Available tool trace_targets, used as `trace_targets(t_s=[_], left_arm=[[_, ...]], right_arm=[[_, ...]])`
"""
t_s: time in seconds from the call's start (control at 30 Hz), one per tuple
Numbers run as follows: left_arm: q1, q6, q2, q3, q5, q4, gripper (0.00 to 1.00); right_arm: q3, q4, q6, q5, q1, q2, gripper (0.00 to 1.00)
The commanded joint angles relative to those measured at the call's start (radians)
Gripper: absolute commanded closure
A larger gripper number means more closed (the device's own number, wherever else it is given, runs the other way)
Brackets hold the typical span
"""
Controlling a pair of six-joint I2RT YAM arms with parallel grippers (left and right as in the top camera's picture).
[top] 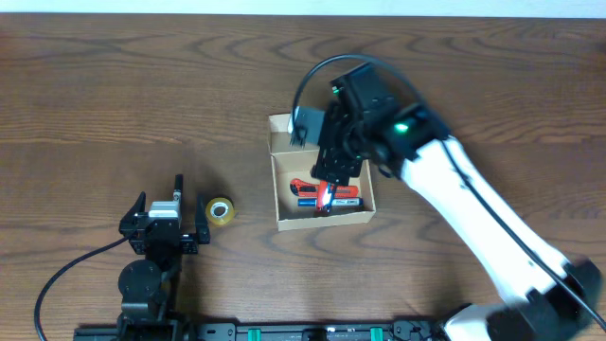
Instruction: Pack container
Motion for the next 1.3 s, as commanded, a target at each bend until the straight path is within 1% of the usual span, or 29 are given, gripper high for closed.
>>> trace_targets(t_s=[0.0, 0.17, 0.23, 0.3, 0.33, 0.4, 0.43, 0.47, 0.5, 0.57, 0.63, 0.73, 0.8, 0.93, 1.0, 1.03, 1.17, 1.27], left_arm=[[0.004, -0.008, -0.006, -0.033, -0.017, -0.013, 0.05], [0.004, -0.008, -0.006, -0.033, 0.005, -0.013, 0.05], [0.004, 0.001, -0.006, -0.032, -0.002, 0.028, 0.05], [0.004, -0.045, -0.006, -0.021, 0.029, 0.054, 0.05], [0.004, -0.088, -0.006, -0.009, 0.051, 0.058, 0.05], [0.004, -0.229, -0.005, 0.047, 0.064, -0.032, 0.05], [0.004, -0.311, -0.001, 0.093, 0.064, -0.12, 0.05], [0.003, -0.356, 0.006, 0.135, 0.064, -0.194, 0.05], [0.003, -0.38, 0.02, 0.188, 0.065, -0.281, 0.05], [0.002, -0.377, 0.066, 0.306, 0.064, -0.43, 0.05], [0.002, -0.375, 0.145, 0.436, 0.036, -0.549, 0.05], [0.002, -0.375, 0.306, 0.612, -0.003, -0.665, 0.05], [0.002, -0.375, 0.447, 0.74, -0.002, -0.74, 0.05], [0.002, -0.366, 0.739, 1.011, 0.051, -0.925, 0.05], [0.002, -0.36, 0.843, 1.12, 0.054, -0.996, 0.05], [0.002, -0.353, 0.891, 1.171, 0.061, -1.019, 0.05], [0.002, -0.235, 1.025, 1.3, 0.076, -1.054, 0.05], [0.002, -0.229, 1.105, 1.325, 0.05, -1.062, 0.05]], right_arm=[[0.048, -0.002, 0.235, -0.007, -0.031, -0.121, 0.02], [0.056, -0.008, 0.356, -0.006, -0.124, -0.243, 0.01], [0.056, -0.015, 0.394, 0.018, -0.184, -0.277, 0.01], [0.056, -0.02, 0.457, 0.09, -0.254, -0.3, 0.01], [0.056, -0.022, 0.5, 0.137, -0.29, -0.307, 0.01], [0.056, -0.031, 0.581, 0.208, -0.364, -0.312, 0.01], [0.056, -0.042, 0.599, 0.214, -0.402, -0.311, 0.01], [0.055, -0.051, 0.603, 0.21, -0.436, -0.307, 0.01], [0.055, -0.062, 0.603, 0.209, -0.467, -0.302, 0.01], [0.055, -0.08, 0.602, 0.21, -0.519, -0.288, 0.01], [0.055, -0.09, 0.602, 0.21, -0.561, -0.269, 0.01], [0.054, -0.102, 0.599, 0.21, -0.607, -0.229, 0.01], [0.054, -0.105, 0.599, 0.21, -0.633, -0.202, 0.01], [0.054, -0.102, 0.597, 0.21, -0.685, -0.137, 0.01], [0.054, -0.1, 0.597, 0.21, -0.71, -0.105, 0.01], [0.054, -0.1, 0.597, 0.21, -0.723, -0.089, 0.01], [0.054, -0.101, 0.583, 0.198, -0.754, -0.03, 0.01], [0.054, -0.101, 0.583, 0.171, -0.763, 0.008, 0.01]])
